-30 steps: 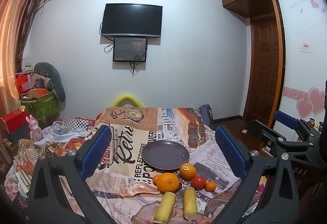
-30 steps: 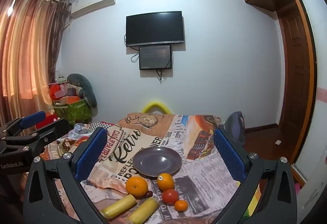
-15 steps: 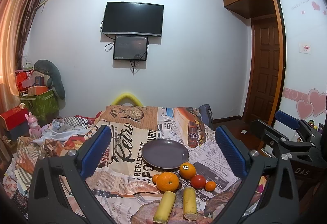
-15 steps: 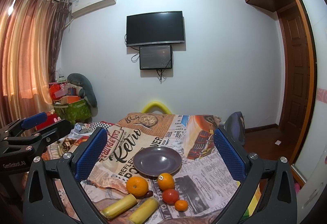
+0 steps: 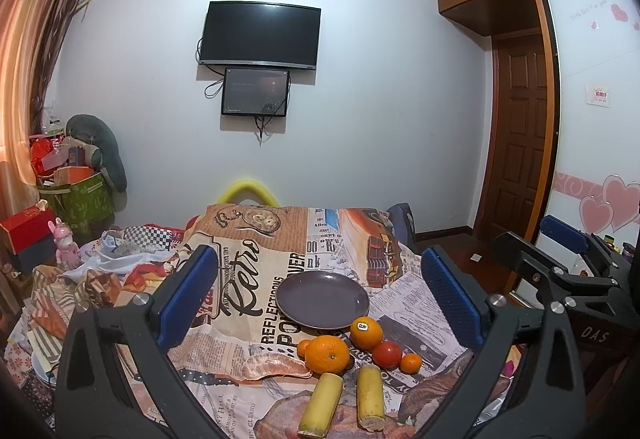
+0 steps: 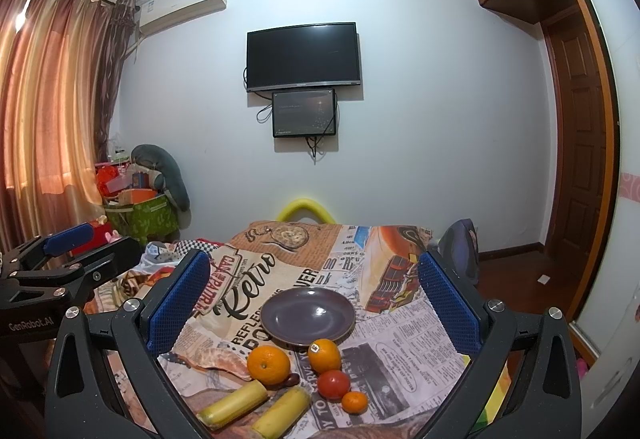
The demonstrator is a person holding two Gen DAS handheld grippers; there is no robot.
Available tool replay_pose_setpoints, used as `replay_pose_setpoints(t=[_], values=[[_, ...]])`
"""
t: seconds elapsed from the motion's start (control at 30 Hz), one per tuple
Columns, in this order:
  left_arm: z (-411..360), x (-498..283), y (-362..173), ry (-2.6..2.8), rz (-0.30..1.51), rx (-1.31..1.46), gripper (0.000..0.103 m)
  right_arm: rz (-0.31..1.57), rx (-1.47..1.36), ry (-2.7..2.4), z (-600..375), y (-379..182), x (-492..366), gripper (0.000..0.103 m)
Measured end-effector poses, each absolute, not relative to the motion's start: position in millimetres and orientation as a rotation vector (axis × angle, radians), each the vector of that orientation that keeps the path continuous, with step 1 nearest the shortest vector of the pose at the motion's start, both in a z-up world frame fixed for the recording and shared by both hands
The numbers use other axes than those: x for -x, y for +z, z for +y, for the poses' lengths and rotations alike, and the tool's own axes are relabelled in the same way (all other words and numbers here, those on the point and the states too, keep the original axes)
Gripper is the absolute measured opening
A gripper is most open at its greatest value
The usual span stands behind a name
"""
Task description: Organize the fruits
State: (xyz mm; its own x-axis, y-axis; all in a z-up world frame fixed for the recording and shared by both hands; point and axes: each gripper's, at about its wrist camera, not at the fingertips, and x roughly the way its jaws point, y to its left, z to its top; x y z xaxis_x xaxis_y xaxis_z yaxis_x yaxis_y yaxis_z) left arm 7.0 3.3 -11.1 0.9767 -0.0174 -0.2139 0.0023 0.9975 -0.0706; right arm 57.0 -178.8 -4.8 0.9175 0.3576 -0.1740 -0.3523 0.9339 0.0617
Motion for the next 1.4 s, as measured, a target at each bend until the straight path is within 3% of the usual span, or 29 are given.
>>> replay_pose_setpoints(t=[1.4], values=[[3.2,-8.0,-9.2,-0.018,0.222,0.059,0.103,0.179,-0.038,0.374,-175.7,-1.2,-52.3,0.103]])
